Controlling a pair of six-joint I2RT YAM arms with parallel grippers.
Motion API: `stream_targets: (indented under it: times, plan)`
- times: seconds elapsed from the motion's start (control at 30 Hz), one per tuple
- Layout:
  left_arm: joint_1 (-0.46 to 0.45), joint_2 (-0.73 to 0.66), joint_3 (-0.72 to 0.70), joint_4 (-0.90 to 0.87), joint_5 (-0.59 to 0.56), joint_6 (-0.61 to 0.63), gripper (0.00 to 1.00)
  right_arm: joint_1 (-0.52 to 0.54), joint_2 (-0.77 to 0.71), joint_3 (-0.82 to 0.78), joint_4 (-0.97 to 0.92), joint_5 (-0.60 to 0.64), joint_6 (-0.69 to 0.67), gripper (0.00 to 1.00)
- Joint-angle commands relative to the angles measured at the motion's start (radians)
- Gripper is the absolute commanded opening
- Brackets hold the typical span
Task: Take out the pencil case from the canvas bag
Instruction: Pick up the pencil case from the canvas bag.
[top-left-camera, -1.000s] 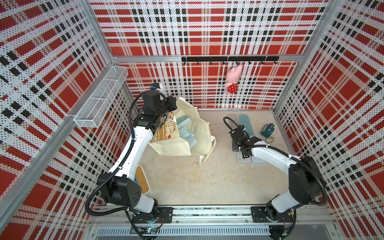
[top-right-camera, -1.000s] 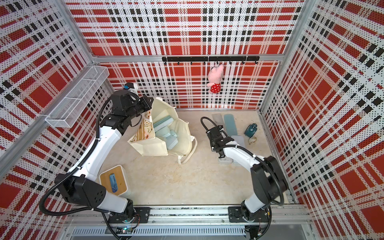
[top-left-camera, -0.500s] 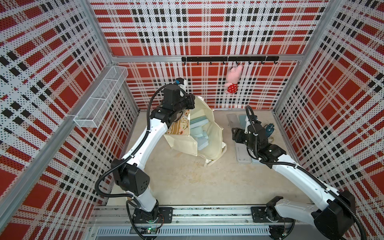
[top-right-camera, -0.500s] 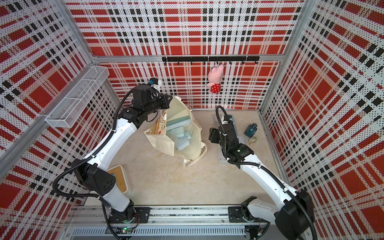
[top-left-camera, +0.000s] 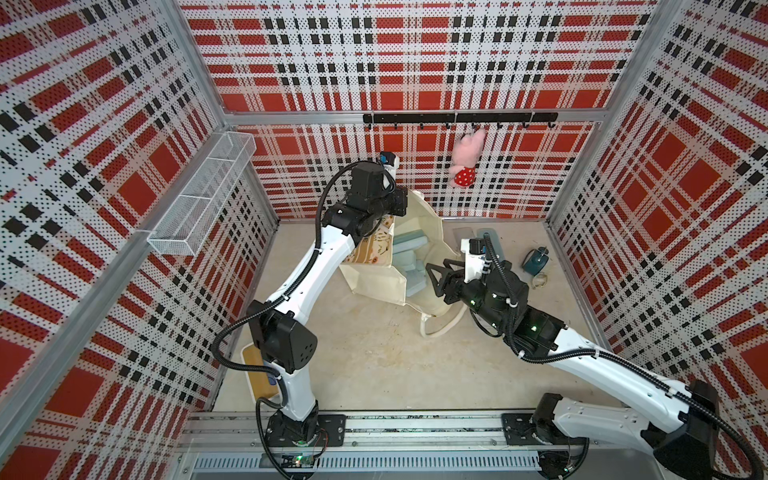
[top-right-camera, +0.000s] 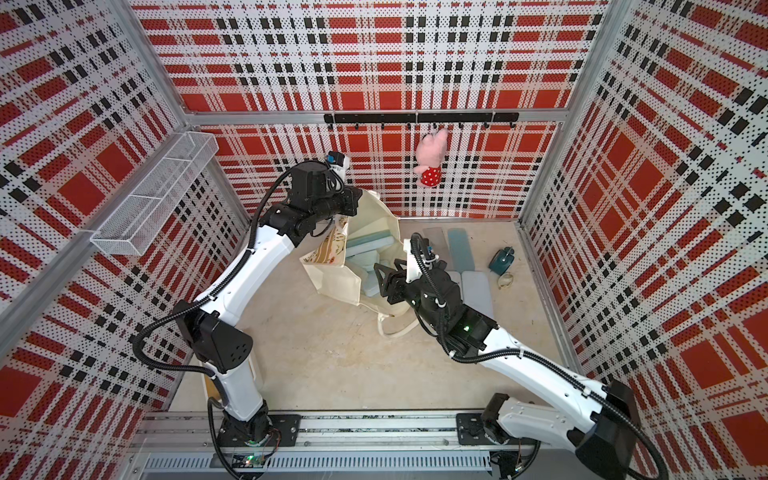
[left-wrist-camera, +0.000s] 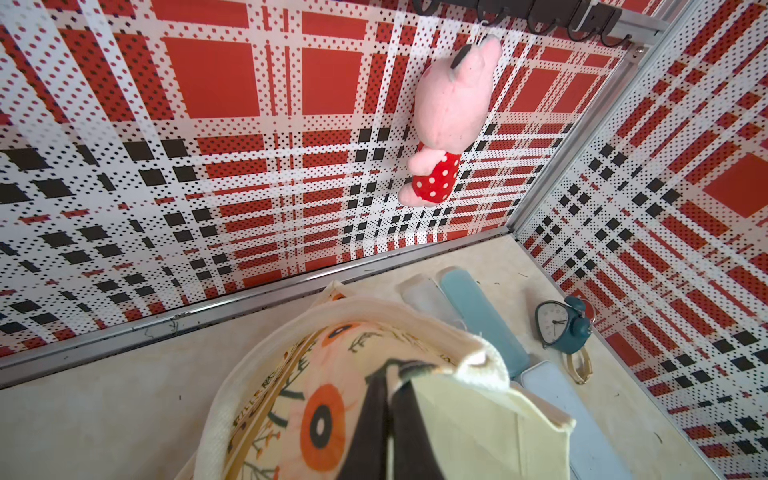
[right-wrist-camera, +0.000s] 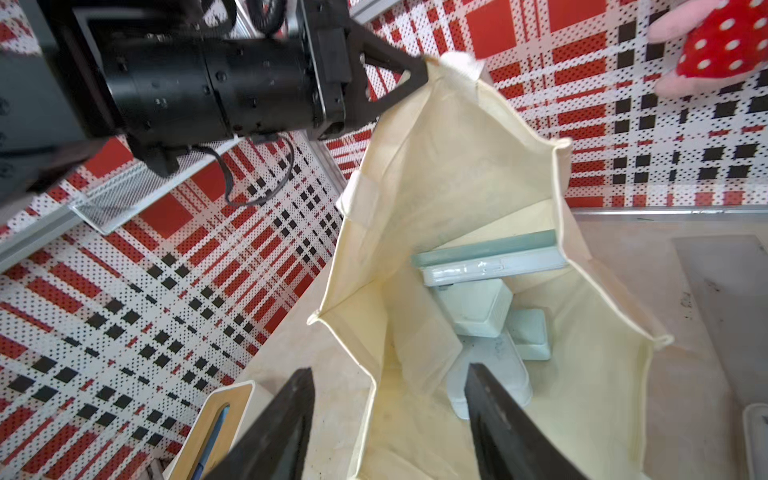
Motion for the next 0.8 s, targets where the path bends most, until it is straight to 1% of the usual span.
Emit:
stream_targets:
  times: [0.0, 0.07, 0.13, 0.27, 0.3, 0.37, 0.5, 0.6, 0.77]
  plan:
    - [-0.01, -0.025, 0.071, 0.111, -0.008, 0.029, 0.0, 0.021, 0.071, -0.001, 0.035, 0.021, -0.022, 0.6]
    - [-0.011, -0.027, 0.071, 0.111, 0.0, 0.033, 0.0, 0.021, 0.118, 0.013, 0.01, 0.045, -0.006, 0.56]
    - [-0.013, -0.029, 0.071, 0.107, 0.011, 0.037, 0.0, 0.021, 0.159, 0.029, -0.01, 0.06, 0.0, 0.54]
    - [-0.013, -0.036, 0.064, 0.103, 0.026, 0.044, 0.0, 0.021, 0.232, 0.056, -0.056, 0.12, 0.031, 0.47]
    - [-0.013, -0.038, 0.063, 0.104, 0.029, 0.044, 0.0, 0.019, 0.247, 0.061, -0.068, 0.136, 0.068, 0.45]
    - [-0.013, -0.041, 0.06, 0.103, 0.035, 0.044, 0.0, 0.013, 0.281, 0.07, -0.085, 0.149, 0.095, 0.43]
    - [-0.015, -0.046, 0.062, 0.104, 0.049, 0.041, 0.0, -0.005, 0.342, 0.087, -0.098, 0.148, 0.153, 0.41]
    - [-0.019, -0.048, 0.063, 0.103, 0.053, 0.038, 0.0, -0.033, 0.397, 0.116, -0.108, 0.114, 0.206, 0.41]
    - [-0.026, -0.059, 0.062, 0.103, 0.051, 0.037, 0.0, -0.059, 0.473, 0.178, -0.125, 0.106, 0.266, 0.46]
